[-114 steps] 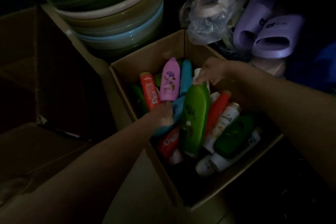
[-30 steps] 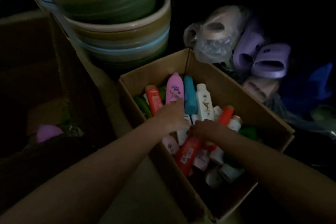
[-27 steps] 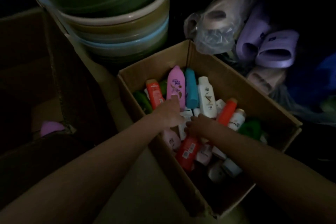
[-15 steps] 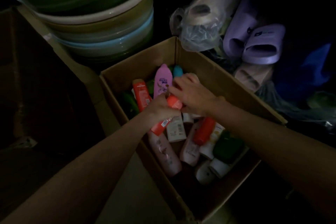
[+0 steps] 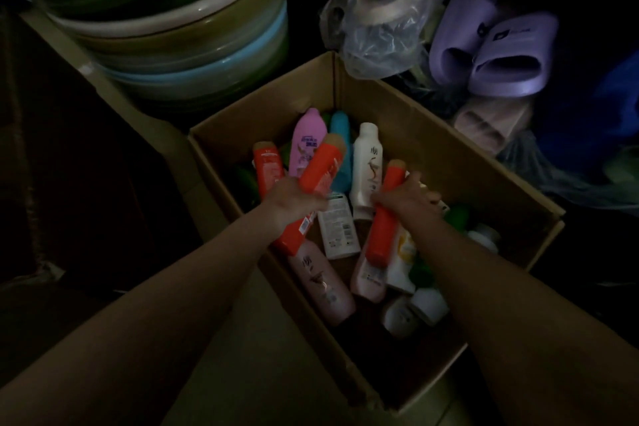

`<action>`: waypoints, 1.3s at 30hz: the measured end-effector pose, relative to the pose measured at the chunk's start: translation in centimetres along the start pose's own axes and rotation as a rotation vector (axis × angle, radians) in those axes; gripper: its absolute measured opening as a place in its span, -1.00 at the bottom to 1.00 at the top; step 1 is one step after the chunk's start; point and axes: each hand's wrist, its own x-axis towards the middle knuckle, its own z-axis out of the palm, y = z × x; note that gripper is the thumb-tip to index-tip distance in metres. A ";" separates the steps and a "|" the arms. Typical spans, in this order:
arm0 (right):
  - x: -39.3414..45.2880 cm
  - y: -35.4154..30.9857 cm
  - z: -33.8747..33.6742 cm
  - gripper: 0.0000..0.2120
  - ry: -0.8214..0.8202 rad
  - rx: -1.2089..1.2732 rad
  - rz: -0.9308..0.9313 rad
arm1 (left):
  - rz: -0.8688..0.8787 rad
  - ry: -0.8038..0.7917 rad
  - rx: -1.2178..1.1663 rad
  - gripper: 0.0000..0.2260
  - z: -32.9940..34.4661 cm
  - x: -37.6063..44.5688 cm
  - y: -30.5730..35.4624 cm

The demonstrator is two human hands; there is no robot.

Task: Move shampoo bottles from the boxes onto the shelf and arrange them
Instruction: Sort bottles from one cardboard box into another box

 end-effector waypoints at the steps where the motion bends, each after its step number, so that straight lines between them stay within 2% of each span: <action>1: -0.1 0.3 0.7 -0.08 -0.009 0.016 -0.006 | 0.013 0.012 0.006 -0.61 0.0 0.1 0.1; 4: -0.7 0.2 2.7 -0.06 -0.087 0.036 -0.009 | 0.048 0.031 0.030 -0.59 -0.1 0.3 0.2; 8: -0.9 -0.2 3.1 -0.22 -0.062 0.132 0.024 | 0.080 0.044 0.032 -0.58 -0.2 0.0 -0.2; 13: -1.5 -0.8 1.3 -0.34 -0.029 0.403 -0.152 | 0.098 0.061 -0.015 -0.58 -1.2 -1.2 0.1; 16: -3.5 -3.3 -1.3 -0.32 0.042 0.588 -0.244 | 0.136 0.102 -0.015 -0.55 -2.2 -2.3 1.0; 18: -5.1 -5.6 -3.0 -0.41 0.089 0.647 -0.400 | 0.220 0.157 -0.007 -0.56 -3.3 -3.3 2.1; 21: -9.6 -10.0 -6.0 -0.62 0.044 0.670 -0.729 | 0.353 0.323 -0.067 -0.59 -5.9 -5.0 4.4; 25: -17.9 -17.5 -9.3 -0.62 0.066 0.588 -1.053 | 0.471 0.543 -0.389 -0.59 -12.6 -7.8 8.2; 28: -24.1 -22.8 -9.9 -0.59 0.054 0.630 -1.226 | 0.571 0.714 -0.487 -0.53 -19.7 -11.0 8.8; 31: -29.8 -27.5 -7.9 -0.63 0.001 0.678 -1.343 | 0.695 0.772 -0.511 -0.63 -26.3 -14.0 6.8; 33: -32.7 -30.0 -5.0 -0.64 -0.064 0.707 -1.360 | 0.720 0.832 -0.519 -0.63 -29.9 -15.2 3.9; 35: -34.9 -31.8 -1.2 -0.64 -0.147 0.703 -1.345 | 0.674 0.869 -0.545 -0.67 -32.5 -15.6 0.2; 37: -36.2 -32.4 3.0 -0.73 -0.291 0.685 -1.317 | 0.574 0.856 -0.582 -0.73 -34.7 -15.3 -4.2; 39: -36.8 -32.2 7.1 -0.78 -0.417 0.614 -1.285 | 0.461 0.739 -0.675 -0.57 -35.9 -14.7 -8.2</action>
